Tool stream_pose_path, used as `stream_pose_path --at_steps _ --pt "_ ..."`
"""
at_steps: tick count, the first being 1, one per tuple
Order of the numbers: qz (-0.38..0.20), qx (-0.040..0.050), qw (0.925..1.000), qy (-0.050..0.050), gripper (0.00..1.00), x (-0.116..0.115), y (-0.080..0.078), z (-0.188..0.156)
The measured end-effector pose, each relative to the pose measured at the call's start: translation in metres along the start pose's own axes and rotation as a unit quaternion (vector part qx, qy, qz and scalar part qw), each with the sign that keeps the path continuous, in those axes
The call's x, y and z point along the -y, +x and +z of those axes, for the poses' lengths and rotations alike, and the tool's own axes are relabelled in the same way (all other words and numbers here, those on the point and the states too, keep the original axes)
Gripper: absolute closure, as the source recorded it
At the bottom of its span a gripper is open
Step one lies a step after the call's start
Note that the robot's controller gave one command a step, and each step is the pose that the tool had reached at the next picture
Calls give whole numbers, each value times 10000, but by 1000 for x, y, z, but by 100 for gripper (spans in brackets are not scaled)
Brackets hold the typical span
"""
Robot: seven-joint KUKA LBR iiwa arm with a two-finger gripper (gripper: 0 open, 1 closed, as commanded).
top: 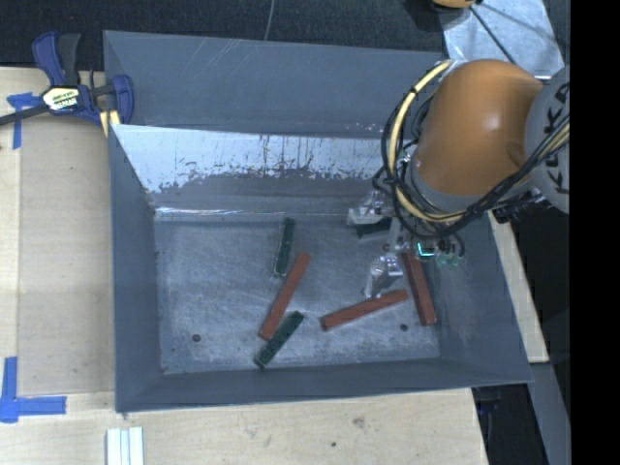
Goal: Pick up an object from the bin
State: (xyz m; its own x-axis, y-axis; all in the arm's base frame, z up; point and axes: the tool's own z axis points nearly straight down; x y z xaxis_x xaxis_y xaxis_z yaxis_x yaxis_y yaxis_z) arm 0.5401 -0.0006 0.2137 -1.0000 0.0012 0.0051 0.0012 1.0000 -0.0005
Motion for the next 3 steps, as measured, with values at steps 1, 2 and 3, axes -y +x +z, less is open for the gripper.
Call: stream_pose_path --at_steps 1,2,3 --pt "0 44 10000 0 0 0 -2 -4" --pt "8 67 10000 1 0 11 11 58" --pt "540 38 9985 -4 100 -9 37 125"
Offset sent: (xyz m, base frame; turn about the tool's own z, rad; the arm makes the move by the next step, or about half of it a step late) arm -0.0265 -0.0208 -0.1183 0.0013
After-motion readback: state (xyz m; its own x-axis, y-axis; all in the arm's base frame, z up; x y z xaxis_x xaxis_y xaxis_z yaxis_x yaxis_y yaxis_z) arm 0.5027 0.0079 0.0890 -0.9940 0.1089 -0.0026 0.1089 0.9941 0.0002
